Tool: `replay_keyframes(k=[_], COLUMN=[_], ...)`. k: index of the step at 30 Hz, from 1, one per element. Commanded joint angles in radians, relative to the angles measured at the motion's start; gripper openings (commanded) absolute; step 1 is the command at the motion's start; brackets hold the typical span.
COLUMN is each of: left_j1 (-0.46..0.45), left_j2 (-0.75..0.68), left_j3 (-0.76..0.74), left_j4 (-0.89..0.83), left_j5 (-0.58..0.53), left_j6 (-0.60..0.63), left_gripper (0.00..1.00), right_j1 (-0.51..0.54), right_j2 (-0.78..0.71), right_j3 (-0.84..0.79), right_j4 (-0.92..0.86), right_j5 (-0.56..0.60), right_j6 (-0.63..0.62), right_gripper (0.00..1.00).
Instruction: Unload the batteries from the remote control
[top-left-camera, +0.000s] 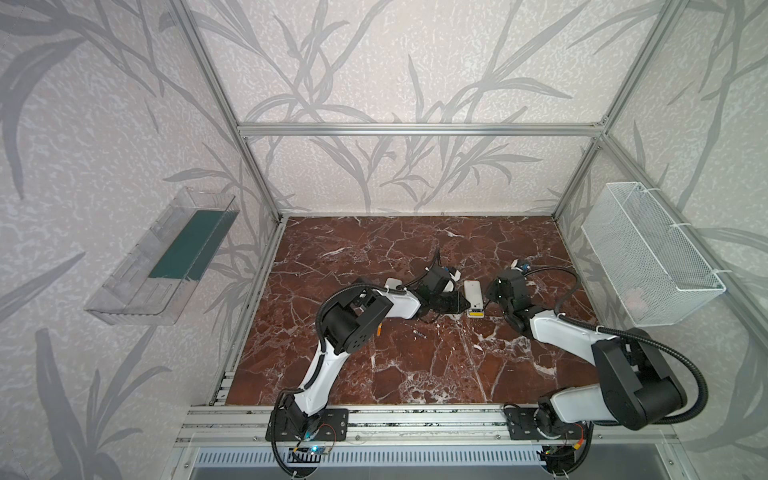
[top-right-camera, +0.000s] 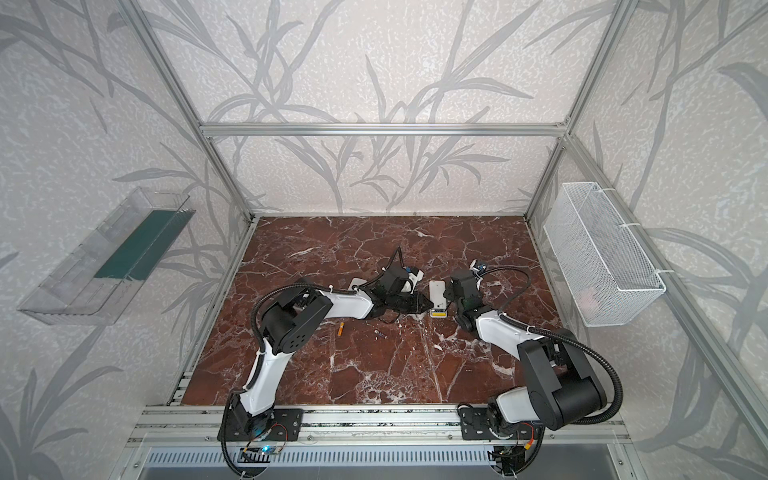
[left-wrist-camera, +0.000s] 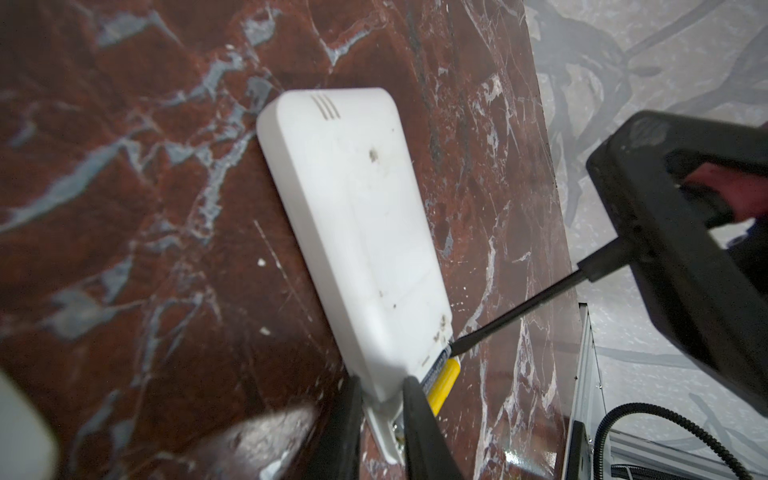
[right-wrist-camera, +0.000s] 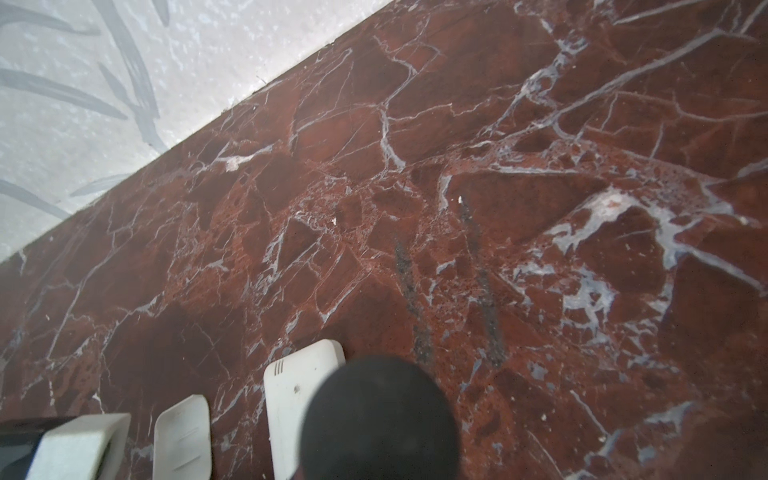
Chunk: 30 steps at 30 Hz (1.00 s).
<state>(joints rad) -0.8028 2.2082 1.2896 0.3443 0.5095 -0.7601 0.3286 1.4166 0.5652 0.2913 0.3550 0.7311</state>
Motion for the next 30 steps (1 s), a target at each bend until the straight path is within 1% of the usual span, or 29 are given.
replay_keyframes(k=[1, 9, 12, 30], left_j1=[-0.025, -0.03, -0.031, -0.031], left_j2=[0.019, 0.023, 0.03, 0.069], left_j3=[-0.023, -0.02, -0.012, 0.019], left_j4=[-0.027, -0.024, -0.024, -0.04], left_j5=[0.018, 0.028, 0.037, 0.059], left_j6=[0.001, 0.001, -0.002, -0.021], left_gripper=[0.16, 0.09, 0.08, 0.07], right_j1=[-0.009, -0.038, -0.052, -0.087], right_j2=[-0.012, -0.005, 0.002, 0.043], right_j3=[-0.023, -0.072, -0.086, -0.154], right_j4=[0.058, 0.164, 0.205, 0.361], right_j5=[0.027, -0.005, -0.028, -0.113], right_j6=[0.103, 0.228, 0.273, 0.429], right_gripper=[0.0, 0.0, 0.0, 0.0])
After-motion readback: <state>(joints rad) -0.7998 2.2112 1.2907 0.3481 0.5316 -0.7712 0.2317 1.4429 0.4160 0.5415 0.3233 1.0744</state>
